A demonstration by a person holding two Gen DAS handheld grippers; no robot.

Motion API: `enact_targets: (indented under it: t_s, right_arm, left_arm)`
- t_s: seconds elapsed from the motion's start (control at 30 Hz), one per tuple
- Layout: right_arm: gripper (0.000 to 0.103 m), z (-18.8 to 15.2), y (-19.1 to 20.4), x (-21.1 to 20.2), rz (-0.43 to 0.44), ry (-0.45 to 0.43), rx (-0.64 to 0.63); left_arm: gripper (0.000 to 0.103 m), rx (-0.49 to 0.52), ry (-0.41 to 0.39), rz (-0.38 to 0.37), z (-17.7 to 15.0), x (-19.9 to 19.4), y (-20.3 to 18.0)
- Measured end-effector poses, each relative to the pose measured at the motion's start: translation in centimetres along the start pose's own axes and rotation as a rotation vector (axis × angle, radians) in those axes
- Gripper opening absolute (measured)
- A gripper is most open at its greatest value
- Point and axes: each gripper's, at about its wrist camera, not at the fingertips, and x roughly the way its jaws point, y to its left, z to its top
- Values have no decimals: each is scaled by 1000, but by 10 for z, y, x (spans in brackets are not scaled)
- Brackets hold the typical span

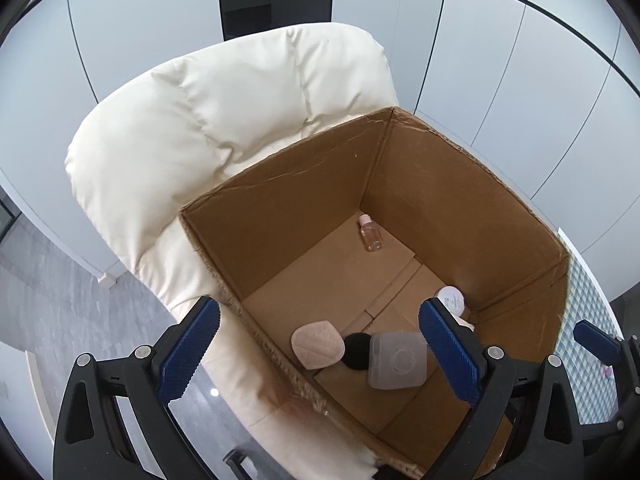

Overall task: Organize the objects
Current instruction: 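Withdraw both open grippers from the cardboard box toward the checked table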

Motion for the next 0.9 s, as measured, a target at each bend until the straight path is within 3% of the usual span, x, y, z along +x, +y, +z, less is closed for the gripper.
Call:
enact_targets:
  t_s: [0.9]
  right_arm:
    - [103,-61,19,-97,-32,-53,-7]
  left_arm:
    - [100,48,10,-27,-65,-85,6]
